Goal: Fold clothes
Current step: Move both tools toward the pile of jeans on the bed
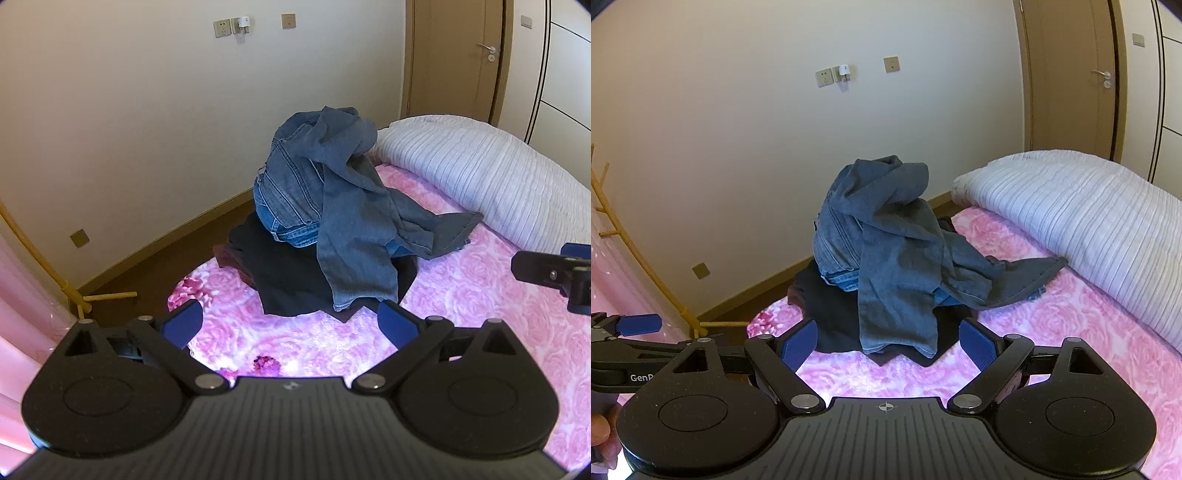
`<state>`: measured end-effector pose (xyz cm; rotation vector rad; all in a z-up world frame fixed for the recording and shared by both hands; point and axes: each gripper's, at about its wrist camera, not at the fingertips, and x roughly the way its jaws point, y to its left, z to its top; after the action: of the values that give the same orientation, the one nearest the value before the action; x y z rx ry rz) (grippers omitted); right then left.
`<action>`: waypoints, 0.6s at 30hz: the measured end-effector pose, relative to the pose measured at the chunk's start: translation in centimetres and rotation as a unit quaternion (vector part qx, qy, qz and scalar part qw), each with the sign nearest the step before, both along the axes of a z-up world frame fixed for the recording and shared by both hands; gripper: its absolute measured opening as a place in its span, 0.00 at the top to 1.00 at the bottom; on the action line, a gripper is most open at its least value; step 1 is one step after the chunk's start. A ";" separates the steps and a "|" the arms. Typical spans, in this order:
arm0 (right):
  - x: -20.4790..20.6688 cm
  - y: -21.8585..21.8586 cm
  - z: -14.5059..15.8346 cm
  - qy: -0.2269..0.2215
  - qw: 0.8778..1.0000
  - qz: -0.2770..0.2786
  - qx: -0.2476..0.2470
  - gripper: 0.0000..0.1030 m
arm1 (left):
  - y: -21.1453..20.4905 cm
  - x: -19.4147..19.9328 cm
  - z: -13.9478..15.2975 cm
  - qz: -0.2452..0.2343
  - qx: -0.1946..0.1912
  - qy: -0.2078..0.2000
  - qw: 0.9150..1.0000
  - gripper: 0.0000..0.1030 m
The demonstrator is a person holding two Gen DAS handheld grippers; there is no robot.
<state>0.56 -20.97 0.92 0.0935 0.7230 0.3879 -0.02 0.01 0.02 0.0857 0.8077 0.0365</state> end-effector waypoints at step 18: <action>0.0 0.3 -0.2 0.008 1.000 0.005 -0.005 0.15 | 0.4 -0.9 -0.6 0.009 0.003 0.004 1.000 0.04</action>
<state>0.56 -20.63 0.75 0.0830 0.7409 0.3926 -0.94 0.45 -0.55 0.0839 0.8168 0.0556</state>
